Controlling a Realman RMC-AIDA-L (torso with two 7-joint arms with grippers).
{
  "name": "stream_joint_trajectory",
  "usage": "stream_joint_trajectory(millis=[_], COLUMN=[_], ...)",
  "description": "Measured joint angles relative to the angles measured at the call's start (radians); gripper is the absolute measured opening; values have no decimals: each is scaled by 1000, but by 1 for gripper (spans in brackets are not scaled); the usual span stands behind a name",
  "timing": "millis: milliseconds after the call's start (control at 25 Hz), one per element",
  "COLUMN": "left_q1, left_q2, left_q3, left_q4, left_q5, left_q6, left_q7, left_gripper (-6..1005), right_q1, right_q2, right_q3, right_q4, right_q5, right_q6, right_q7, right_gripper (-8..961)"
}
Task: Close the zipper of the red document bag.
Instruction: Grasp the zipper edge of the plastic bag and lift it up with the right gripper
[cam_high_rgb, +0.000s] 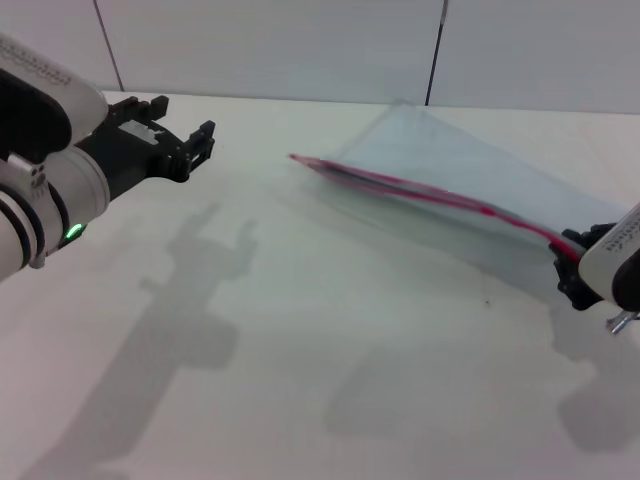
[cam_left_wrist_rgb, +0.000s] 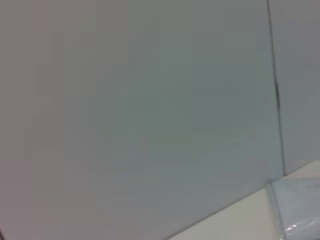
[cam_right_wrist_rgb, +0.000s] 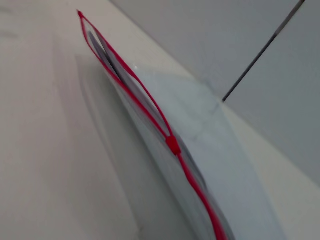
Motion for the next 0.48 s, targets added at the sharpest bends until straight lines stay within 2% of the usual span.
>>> stream_joint_trajectory(millis=[240,480], left_q1=[-24,-114], left_q2=[9,3], left_q3=[-32,-47], left_q4=[76,164], left_q5=[45,257], left_q6=[176,437], left_q7=[17,19], left_gripper=[573,570], right_q1=[-20,-4], right_q2=[-1,-4], right_q3=[-1,-11], right_q4=[-52,-47], right_q5=[-1,3], right_q6=[-3,-4], right_q7=[-6,-8], right_gripper=[111,71])
